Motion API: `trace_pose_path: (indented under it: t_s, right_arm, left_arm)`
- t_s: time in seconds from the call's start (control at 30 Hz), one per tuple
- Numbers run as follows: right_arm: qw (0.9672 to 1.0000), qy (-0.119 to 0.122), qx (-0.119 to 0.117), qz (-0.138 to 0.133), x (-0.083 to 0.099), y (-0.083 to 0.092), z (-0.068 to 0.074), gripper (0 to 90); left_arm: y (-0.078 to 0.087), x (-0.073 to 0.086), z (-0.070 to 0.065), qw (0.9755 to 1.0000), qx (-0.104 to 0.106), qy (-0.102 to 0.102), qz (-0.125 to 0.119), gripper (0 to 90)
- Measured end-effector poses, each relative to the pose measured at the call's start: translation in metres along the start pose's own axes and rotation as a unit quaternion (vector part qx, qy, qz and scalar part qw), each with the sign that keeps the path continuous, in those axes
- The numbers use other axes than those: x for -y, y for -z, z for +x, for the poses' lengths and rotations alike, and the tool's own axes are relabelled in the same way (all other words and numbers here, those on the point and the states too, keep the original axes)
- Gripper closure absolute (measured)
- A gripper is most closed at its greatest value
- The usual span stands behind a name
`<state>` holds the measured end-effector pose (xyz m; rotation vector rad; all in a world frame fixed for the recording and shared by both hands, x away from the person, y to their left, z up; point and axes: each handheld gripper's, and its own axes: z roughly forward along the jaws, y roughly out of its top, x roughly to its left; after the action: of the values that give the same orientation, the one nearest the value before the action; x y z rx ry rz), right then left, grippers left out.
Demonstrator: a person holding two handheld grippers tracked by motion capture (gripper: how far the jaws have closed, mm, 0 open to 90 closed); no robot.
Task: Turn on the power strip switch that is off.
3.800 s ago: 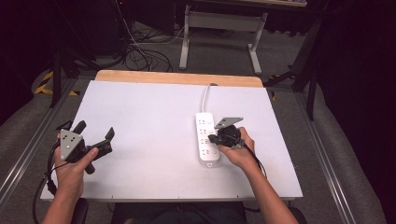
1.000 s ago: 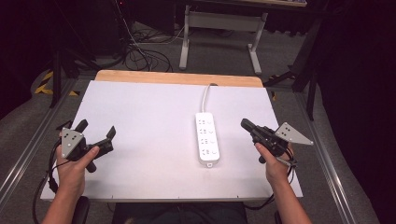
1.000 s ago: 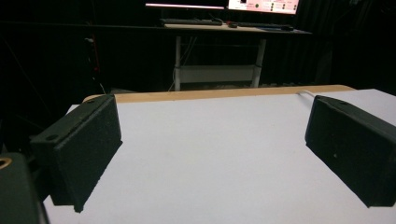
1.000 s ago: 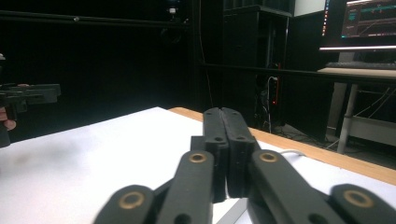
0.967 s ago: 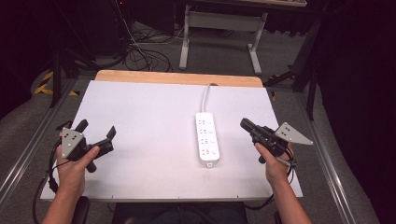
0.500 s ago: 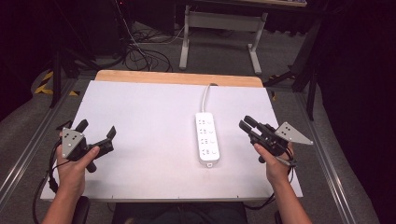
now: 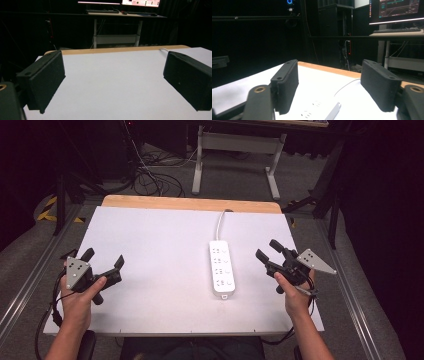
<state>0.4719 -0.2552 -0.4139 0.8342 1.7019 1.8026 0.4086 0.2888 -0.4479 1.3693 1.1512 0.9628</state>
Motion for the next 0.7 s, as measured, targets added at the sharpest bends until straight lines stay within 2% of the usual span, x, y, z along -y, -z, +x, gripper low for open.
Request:
trace_pose_path:
  t_s: [0.23,0.53,0.7]
  right_arm:
    - [1.0,0.001,0.0,-0.003,-0.0009,0.0005,-0.0006,29.4]
    - [1.0,-0.006,0.002,-0.001,-0.0002,-0.0001,-0.0026,15.1]
    - [0.9999,-0.009,-0.007,0.003,0.0002,-0.0008,-0.0034,5.2]
  left_arm:
    - [0.0002,0.0,0.0005,1.0,-0.001,0.0,-0.001,4.1]
    - [0.0001,0.0001,0.0004,1.0,-0.001,-0.001,-0.001,4.1]
    - [0.0,0.0001,0.0004,1.0,-0.001,0.0,-0.001,4.1]
